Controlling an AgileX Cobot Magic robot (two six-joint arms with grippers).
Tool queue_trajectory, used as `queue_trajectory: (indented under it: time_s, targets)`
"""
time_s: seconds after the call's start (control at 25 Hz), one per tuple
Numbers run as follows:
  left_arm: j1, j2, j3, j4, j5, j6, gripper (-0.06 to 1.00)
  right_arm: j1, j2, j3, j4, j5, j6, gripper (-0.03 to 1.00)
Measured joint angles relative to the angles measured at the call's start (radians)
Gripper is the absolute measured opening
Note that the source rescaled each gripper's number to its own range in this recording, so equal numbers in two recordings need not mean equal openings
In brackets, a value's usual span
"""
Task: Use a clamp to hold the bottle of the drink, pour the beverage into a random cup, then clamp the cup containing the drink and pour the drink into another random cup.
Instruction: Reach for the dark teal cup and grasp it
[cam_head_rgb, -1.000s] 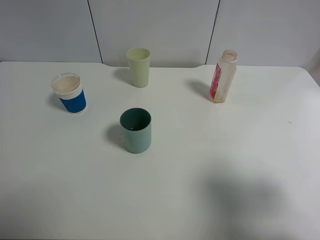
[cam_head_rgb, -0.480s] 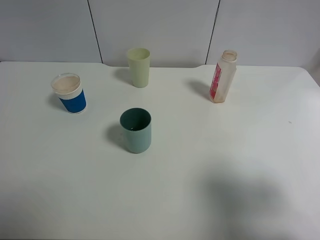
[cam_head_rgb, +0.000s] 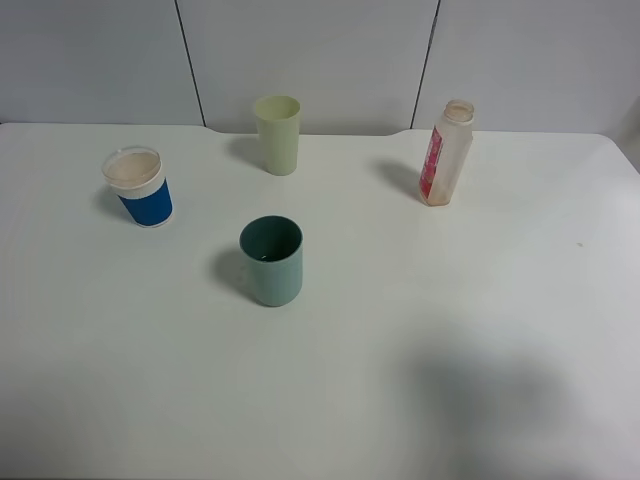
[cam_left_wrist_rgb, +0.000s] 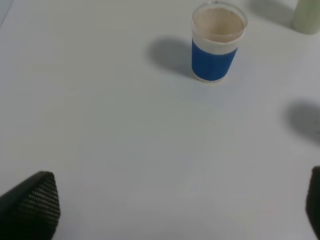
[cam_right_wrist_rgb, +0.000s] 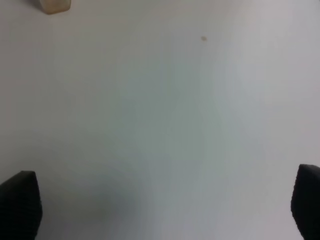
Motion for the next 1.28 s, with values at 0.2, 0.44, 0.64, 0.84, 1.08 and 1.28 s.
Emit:
queue_trajectory:
  time_s: [0.2, 0.44, 0.64, 0.84, 1.08, 1.28]
  targets:
    - [0.000, 0.000, 0.000, 0.000, 0.000, 0.000, 1.00, 0.000, 0.000, 0.000, 0.000, 0.000, 0.000, 1.00]
    - [0.000, 0.000, 0.000, -0.009, 0.000, -0.003, 1.00, 0.000, 0.000, 0.000, 0.000, 0.000, 0.000, 1.00]
    - [0.000, 0.000, -0.015, -0.025, -0.106, -0.015, 1.00, 0.000, 0.000, 0.000, 0.000, 0.000, 0.000, 1.00]
    - [0.000, 0.112, -0.023, -0.051, -0.280, -0.015, 1.00, 0.000, 0.000, 0.000, 0.000, 0.000, 0.000, 1.00]
    - [0.000, 0.281, -0.023, -0.056, -0.374, 0.029, 1.00, 0.000, 0.000, 0.000, 0.000, 0.000, 0.000, 1.00]
    - [0.000, 0.449, -0.023, -0.153, -0.474, 0.144, 1.00, 0.000, 0.000, 0.000, 0.000, 0.000, 0.000, 1.00]
